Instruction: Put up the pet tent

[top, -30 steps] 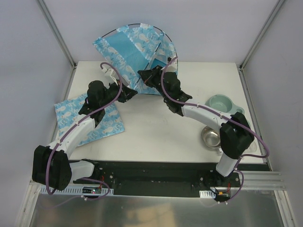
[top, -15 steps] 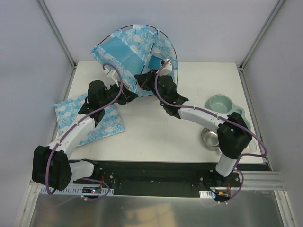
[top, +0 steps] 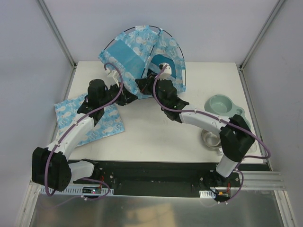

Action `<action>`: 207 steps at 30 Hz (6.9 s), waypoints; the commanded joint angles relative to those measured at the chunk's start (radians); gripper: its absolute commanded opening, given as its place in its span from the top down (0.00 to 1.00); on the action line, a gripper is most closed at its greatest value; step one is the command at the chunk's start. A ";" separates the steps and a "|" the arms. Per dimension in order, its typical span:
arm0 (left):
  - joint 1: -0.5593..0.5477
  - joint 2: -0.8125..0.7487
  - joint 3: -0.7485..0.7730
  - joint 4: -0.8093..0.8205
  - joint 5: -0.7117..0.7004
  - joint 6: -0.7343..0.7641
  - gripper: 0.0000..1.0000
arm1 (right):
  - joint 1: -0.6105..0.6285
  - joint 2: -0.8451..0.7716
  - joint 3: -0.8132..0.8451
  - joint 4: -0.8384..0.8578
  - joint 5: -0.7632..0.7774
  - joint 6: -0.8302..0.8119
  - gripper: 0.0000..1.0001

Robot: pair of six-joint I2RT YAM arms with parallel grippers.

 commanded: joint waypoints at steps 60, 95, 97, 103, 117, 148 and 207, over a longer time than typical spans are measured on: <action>0.003 -0.271 0.116 -0.247 -0.212 0.049 0.36 | 0.089 -0.138 -0.171 -0.319 -0.097 -0.088 0.40; -0.190 0.343 0.445 -0.282 -0.244 0.568 1.00 | -0.006 -0.799 -0.372 -0.904 0.167 0.048 0.25; -0.190 0.328 0.444 -0.285 -0.210 0.606 1.00 | -0.006 -0.817 -0.372 -0.917 0.174 0.048 0.26; -0.172 0.318 0.445 -0.305 -0.135 0.674 1.00 | -0.006 -0.841 -0.376 -0.930 0.168 0.052 0.26; -0.144 0.121 0.418 -0.310 -0.417 0.591 0.01 | 0.023 -0.698 -0.314 -0.856 0.000 0.011 0.22; -0.144 -0.705 0.283 -0.888 -0.787 0.235 0.01 | 0.233 0.636 0.718 -0.738 -0.053 -0.207 0.13; -0.144 -0.530 0.421 -0.783 -0.750 0.247 0.02 | 0.322 -0.448 0.257 -1.071 0.544 -0.517 1.00</action>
